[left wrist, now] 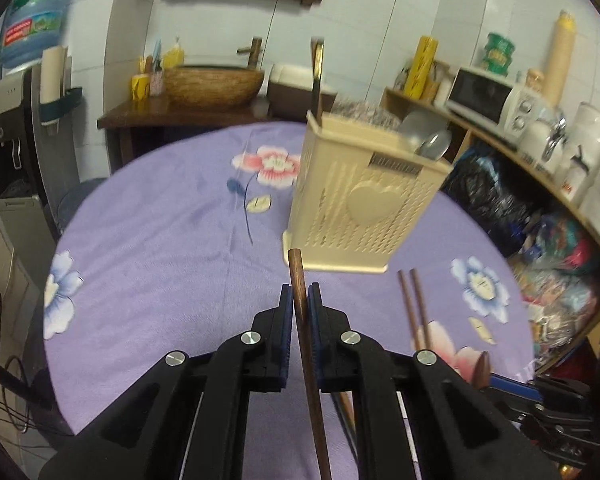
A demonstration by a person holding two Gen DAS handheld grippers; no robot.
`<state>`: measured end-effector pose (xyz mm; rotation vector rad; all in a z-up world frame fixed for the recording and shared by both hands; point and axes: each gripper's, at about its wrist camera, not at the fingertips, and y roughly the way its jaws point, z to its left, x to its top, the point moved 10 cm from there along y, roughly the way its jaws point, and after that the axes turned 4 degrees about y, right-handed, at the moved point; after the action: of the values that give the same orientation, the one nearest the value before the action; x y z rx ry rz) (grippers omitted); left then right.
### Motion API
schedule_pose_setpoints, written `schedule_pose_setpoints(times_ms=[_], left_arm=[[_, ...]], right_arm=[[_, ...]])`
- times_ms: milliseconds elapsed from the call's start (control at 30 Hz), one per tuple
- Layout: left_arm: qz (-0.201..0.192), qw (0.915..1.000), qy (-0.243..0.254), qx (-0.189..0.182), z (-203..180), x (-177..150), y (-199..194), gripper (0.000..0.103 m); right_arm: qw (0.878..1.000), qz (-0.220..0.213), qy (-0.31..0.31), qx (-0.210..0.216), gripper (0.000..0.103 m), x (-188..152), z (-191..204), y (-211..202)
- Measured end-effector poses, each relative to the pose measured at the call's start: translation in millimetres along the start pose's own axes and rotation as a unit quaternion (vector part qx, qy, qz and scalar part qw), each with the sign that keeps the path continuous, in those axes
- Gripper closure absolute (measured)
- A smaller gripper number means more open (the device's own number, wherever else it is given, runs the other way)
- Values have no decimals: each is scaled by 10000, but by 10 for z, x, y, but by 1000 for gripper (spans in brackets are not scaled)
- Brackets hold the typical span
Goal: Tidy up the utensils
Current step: 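Lift the wooden spoon with the right tool to the holder while the left tool carries the chopstick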
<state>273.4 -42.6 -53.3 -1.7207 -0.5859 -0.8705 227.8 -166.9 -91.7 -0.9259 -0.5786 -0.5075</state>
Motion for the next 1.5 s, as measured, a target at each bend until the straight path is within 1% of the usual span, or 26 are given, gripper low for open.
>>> schedule_pose_setpoints(times_ms=[133,267,400,500,667,933,1200,1433,1500], left_arm=[[-366,9992,49,-154,-41,142,-324,95],[-642,9977,89,-195,-67,237,-541,95],[-849,9961,137,-201,-91,297,-683,95],[-961,9951,142,-154,-41,340,-766,95],[-1115,9936,155,-81,7,440,-824,95],[-1247,9921,169,6,50,581,-834,95],[-1331,9906,315,15,-1,791,-834,95],[-1282,9912,321,-112,-19,931,-782,95],[-1307,9908,311,-136,-26,1026,-786,95]], right_arm=[[9998,-176,-126,35,87,33,79,-174],[9991,-309,-306,-5,87,62,158,-298],[9979,-408,-497,-24,87,76,250,-369],[9971,-451,-609,-67,87,104,293,-368],[9948,-536,-844,-173,87,182,385,-355],[9901,-721,-1148,-351,88,382,450,-342],[9883,-753,-1246,-446,88,597,449,-335],[9884,-737,-1243,-474,88,720,419,-341],[9884,-763,-1238,-445,88,802,425,-358]])
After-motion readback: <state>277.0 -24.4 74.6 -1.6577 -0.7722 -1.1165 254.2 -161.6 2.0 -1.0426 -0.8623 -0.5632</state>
